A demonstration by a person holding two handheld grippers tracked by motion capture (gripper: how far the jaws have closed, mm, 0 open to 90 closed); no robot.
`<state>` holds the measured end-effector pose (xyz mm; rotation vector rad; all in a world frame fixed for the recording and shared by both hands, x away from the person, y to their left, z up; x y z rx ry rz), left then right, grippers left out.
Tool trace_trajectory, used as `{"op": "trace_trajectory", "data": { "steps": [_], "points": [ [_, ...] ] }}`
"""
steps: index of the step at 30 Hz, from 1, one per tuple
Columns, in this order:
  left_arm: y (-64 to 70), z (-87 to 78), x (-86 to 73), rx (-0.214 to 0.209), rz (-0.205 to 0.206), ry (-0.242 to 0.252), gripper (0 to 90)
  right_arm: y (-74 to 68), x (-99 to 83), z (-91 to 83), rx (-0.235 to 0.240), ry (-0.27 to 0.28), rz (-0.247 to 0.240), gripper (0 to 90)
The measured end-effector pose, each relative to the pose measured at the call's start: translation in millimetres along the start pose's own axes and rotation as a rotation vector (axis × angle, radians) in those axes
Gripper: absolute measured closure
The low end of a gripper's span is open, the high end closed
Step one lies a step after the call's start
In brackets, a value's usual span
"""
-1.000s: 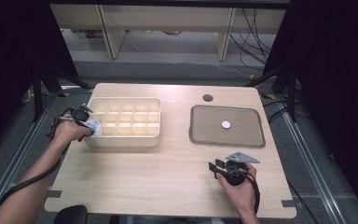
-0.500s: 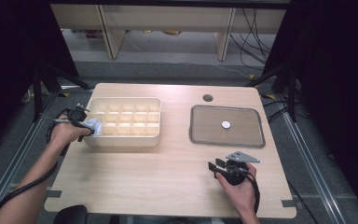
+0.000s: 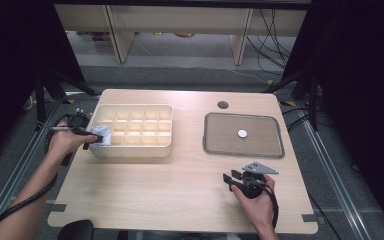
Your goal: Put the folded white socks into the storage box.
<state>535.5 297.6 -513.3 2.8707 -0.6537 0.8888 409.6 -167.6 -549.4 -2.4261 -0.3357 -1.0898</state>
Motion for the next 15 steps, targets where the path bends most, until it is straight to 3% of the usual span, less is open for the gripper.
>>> {"op": "trace_trajectory", "data": {
  "steps": [9,11,15],
  "points": [
    [1.8,-5.4,21.4,0.032,0.029,0.073,48.1,-1.8,-0.2,0.5,0.010,-0.001,0.003,59.4],
    [-0.6,-5.3,20.8,0.050,0.051,0.040,55.2,-1.6,-0.6,-0.7,0.004,-0.007,0.006,59.4],
    [-2.0,-2.0,20.7,0.075,0.084,0.029,67.3,-2.1,-0.8,0.3,0.015,-0.002,0.006,59.5]
  ]
}}
Point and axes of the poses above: each handheld gripper's, and its own axes: z roughly forward along the jaws, x roughly out of its top, y roughly to its right, the point moved 10 cm from there along z, roughly forward along the jaws, and after that the axes turned 7 degrees about z, right-handed, at the moved point
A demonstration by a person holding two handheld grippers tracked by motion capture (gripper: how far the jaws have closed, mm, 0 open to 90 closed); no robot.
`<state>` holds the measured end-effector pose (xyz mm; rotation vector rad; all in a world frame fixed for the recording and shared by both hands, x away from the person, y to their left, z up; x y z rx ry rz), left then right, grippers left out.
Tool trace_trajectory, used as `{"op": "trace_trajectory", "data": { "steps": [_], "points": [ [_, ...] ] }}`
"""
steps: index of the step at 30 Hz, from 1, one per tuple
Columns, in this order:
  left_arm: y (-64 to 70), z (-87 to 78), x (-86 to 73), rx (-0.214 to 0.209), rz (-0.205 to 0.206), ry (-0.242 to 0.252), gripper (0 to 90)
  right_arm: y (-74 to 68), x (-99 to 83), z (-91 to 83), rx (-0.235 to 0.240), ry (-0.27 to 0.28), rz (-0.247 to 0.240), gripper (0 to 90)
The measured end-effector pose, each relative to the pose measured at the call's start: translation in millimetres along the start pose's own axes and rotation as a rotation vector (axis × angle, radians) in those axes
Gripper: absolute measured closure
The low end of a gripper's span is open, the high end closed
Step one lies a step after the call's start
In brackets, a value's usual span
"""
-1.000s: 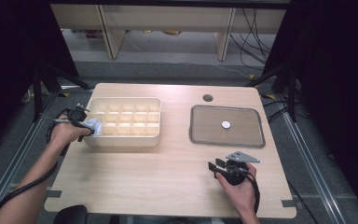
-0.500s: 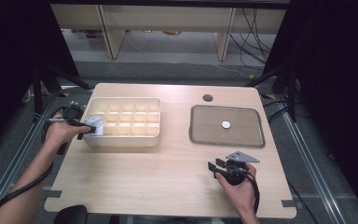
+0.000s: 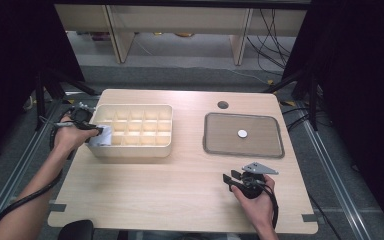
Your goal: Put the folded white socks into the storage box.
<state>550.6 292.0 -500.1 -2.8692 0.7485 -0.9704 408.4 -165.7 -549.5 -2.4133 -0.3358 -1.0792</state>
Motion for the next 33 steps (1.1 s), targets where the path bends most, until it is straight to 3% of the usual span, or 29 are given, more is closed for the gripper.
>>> {"op": "trace_trajectory", "data": {
  "steps": [9,12,14,19,22,25,27,28,33],
  "points": [
    [4.7,7.4,-4.8,0.021,0.099,-0.043,76.1,0.1,0.8,-0.4,-0.005,0.006,-0.006,59.6],
    [6.5,8.0,-6.4,0.026,0.110,-0.059,77.1,0.9,0.9,-0.7,-0.016,0.008,-0.007,59.7],
    [7.7,9.6,-7.3,0.021,0.096,-0.059,77.6,0.3,0.5,-0.4,-0.003,0.005,-0.009,59.7],
    [8.5,10.5,-11.9,0.029,0.106,-0.077,78.5,4.2,0.2,-3.5,-0.035,-0.002,-0.019,59.8],
    [8.4,10.1,-14.9,0.033,0.114,-0.107,78.7,3.5,0.4,-2.9,-0.028,-0.002,-0.022,59.8],
    [9.5,12.4,-16.2,0.032,0.094,-0.107,79.1,-0.3,0.1,-1.1,-0.010,0.006,0.006,59.9],
    [9.9,13.9,-18.4,0.028,0.094,-0.110,79.3,0.1,-1.6,-3.3,-0.031,-0.009,0.025,59.9],
    [9.6,13.8,-19.1,0.025,0.090,-0.114,79.4,3.7,0.3,-3.4,-0.031,0.000,-0.021,59.9],
    [8.5,14.5,-21.6,0.012,0.075,-0.129,79.8,3.1,-0.3,-2.8,-0.028,-0.006,-0.017,60.0]
  ]
}}
Point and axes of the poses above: each handheld gripper's, and its own axes: z roughly forward along the jaws, x roughly out of its top, y roughly to its right, the point moved 10 cm from there along z, roughly forward along the jaws, and after that the axes turned 7 degrees about z, right-handed, at the moved point
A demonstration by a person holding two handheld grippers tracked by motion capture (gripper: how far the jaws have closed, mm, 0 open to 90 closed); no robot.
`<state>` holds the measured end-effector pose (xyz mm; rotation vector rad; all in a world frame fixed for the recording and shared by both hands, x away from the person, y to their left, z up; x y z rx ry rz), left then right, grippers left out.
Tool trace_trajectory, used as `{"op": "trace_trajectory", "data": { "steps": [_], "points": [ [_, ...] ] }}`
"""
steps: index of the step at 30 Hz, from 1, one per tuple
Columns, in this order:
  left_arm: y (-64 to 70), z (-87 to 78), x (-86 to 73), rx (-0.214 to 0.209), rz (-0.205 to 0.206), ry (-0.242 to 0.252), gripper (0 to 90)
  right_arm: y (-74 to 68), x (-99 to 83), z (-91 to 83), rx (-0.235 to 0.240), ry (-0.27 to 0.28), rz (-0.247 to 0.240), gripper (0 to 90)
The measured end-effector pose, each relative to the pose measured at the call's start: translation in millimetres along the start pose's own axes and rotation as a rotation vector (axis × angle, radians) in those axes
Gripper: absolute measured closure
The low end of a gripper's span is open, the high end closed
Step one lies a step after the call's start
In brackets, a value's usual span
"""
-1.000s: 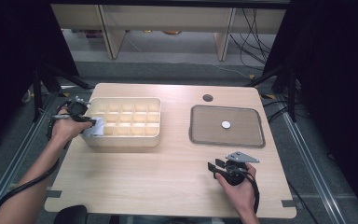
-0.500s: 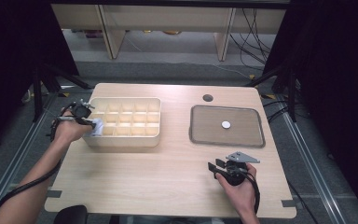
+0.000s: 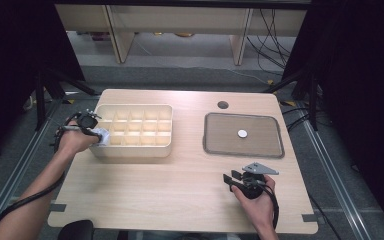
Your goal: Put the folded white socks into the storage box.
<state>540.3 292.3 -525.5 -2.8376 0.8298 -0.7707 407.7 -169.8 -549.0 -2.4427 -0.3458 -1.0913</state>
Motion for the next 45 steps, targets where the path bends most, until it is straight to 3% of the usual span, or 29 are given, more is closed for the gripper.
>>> {"op": "trace_trajectory", "data": {
  "steps": [2,3,6,8,11,14,18,21,23,26,27,28,45],
  "points": [
    [0.8,1.6,-1.9,0.000,0.004,-0.013,80.0,-2.7,-0.7,0.4,0.003,0.001,0.028,60.1],
    [1.1,2.1,-3.3,-0.001,0.004,-0.024,80.1,-0.4,0.6,1.0,0.005,0.009,0.002,60.1],
    [0.9,3.9,-5.5,-0.017,-0.012,-0.025,80.3,-1.2,0.7,1.6,0.014,0.014,0.006,60.2],
    [0.3,4.3,-7.5,-0.031,-0.023,-0.037,80.4,-5.6,-1.7,0.8,0.017,-0.001,0.052,60.3],
    [0.4,6.8,-10.3,-0.037,-0.024,-0.055,80.6,-3.4,-1.7,1.0,0.008,-0.005,0.022,60.3],
    [0.9,9.4,-12.1,-0.048,-0.033,-0.072,80.7,-5.3,-0.9,1.5,0.021,0.004,0.035,60.3],
    [0.5,12.5,-14.1,-0.055,-0.042,-0.085,80.9,-3.1,0.2,1.6,0.008,0.017,0.019,60.3],
    [0.8,14.5,-15.3,-0.064,-0.046,-0.092,81.0,-5.2,-1.1,0.9,0.018,0.001,0.036,60.3],
    [3.7,17.6,-14.3,-0.070,-0.084,-0.073,81.0,-3.9,-1.6,-0.9,0.002,-0.009,0.034,60.3],
    [3.8,19.1,-14.7,-0.068,-0.082,-0.082,81.1,-3.1,-0.9,-1.0,0.000,-0.004,0.027,60.3],
    [3.9,19.4,-15.1,-0.068,-0.074,-0.089,81.1,-0.5,0.1,-0.8,-0.001,0.000,-0.001,60.3],
    [4.2,19.8,-15.2,-0.065,-0.076,-0.092,81.2,-1.8,0.9,0.7,0.018,0.011,0.003,60.3],
    [4.3,21.5,-15.9,-0.070,-0.082,-0.099,81.0,-1.4,1.1,-0.4,0.012,0.008,0.005,60.2]
  ]
}}
Point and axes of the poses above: each handheld gripper's, and its own axes: z roughly forward along the jaws, x roughly out of its top, y roughly to its right, the point moved 10 cm from there along z, roughly forward along the jaws, and after that the axes turned 7 degrees about z, right-handed, at the moved point
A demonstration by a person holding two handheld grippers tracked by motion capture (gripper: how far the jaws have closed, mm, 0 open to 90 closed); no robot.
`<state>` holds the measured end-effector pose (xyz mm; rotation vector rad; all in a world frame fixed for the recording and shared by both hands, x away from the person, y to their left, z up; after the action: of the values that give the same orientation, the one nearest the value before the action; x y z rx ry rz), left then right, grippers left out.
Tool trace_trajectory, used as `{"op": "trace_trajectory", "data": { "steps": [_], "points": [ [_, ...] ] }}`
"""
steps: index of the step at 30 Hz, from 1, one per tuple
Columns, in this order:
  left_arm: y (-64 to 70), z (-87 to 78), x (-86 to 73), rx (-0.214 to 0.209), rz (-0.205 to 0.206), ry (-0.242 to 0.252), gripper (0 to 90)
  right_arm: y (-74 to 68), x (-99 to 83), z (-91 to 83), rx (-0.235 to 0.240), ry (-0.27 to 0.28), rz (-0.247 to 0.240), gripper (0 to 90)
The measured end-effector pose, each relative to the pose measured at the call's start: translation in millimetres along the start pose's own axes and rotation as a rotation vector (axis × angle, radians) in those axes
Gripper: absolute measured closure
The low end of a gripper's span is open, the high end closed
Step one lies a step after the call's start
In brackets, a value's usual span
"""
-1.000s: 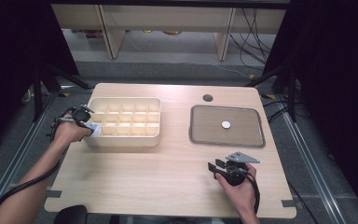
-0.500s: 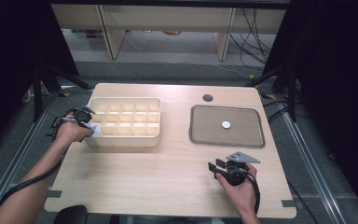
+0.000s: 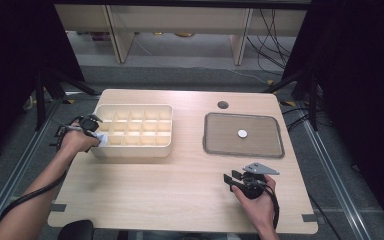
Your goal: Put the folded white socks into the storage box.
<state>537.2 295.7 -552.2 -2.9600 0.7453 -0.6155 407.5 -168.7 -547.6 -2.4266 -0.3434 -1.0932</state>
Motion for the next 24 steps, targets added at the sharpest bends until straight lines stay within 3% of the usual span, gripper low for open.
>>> {"op": "trace_trajectory", "data": {
  "steps": [2,3,4,5,6,7,8,10,12,14,17,20,21,24],
  "points": [
    [-0.5,-1.5,-0.4,-0.010,-0.016,0.017,80.6,-0.2,0.6,0.2,0.005,0.004,0.003,60.1],
    [-3.0,-4.0,-0.5,-0.018,-0.002,0.028,79.9,0.8,0.1,-1.9,-0.007,-0.008,0.007,60.0],
    [-1.7,-4.4,-0.2,-0.027,-0.027,0.044,79.5,-1.0,0.6,-0.1,-0.004,0.007,0.030,59.9],
    [-5.5,-7.4,-1.0,-0.026,0.012,0.033,78.9,-1.6,0.8,-0.7,-0.002,0.001,0.038,59.8],
    [-6.5,-10.0,-2.2,-0.033,0.023,0.021,78.2,-1.6,1.6,-1.3,-0.001,0.003,0.041,59.7],
    [-6.0,-12.5,-1.7,-0.034,0.010,0.030,77.2,2.5,3.5,-1.5,-0.012,0.011,-0.002,59.6],
    [-5.6,-14.4,-0.8,-0.038,0.001,0.046,76.3,3.3,3.6,-2.4,-0.019,0.007,-0.006,59.5],
    [-6.6,-21.9,1.4,-0.038,-0.002,0.062,73.2,0.4,1.9,-3.0,-0.016,-0.005,0.036,59.4],
    [-6.9,-29.9,5.5,-0.039,-0.002,0.089,70.0,1.1,1.8,-2.2,-0.014,0.001,0.023,59.3],
    [-7.6,-39.9,11.4,-0.041,-0.002,0.122,66.8,-1.8,1.7,-1.3,0.001,0.006,0.043,59.3],
    [-5.4,-54.3,21.5,-0.019,0.012,0.168,64.7,-1.9,1.7,-1.3,0.000,0.005,0.043,59.2],
    [3.4,-54.6,25.5,-0.026,0.040,0.160,63.0,1.6,3.2,-1.7,-0.011,0.010,0.001,59.2],
    [4.7,-52.0,26.1,-0.014,0.056,0.155,62.2,-2.0,1.7,-1.6,-0.001,0.003,0.041,59.1],
    [8.7,-42.8,26.8,-0.013,0.059,0.134,60.0,-2.1,1.4,-1.4,0.001,0.002,0.044,58.8]
  ]
}}
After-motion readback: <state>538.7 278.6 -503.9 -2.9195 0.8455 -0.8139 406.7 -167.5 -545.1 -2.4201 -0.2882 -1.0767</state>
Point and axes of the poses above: each handheld gripper's, and its own axes: z roughly forward along the jaws, x roughly out of its top, y roughly to its right, the point moved 10 cm from there along z, roughly forward along the jaws, and after that the axes turned 7 degrees about z, right-handed, at the moved point
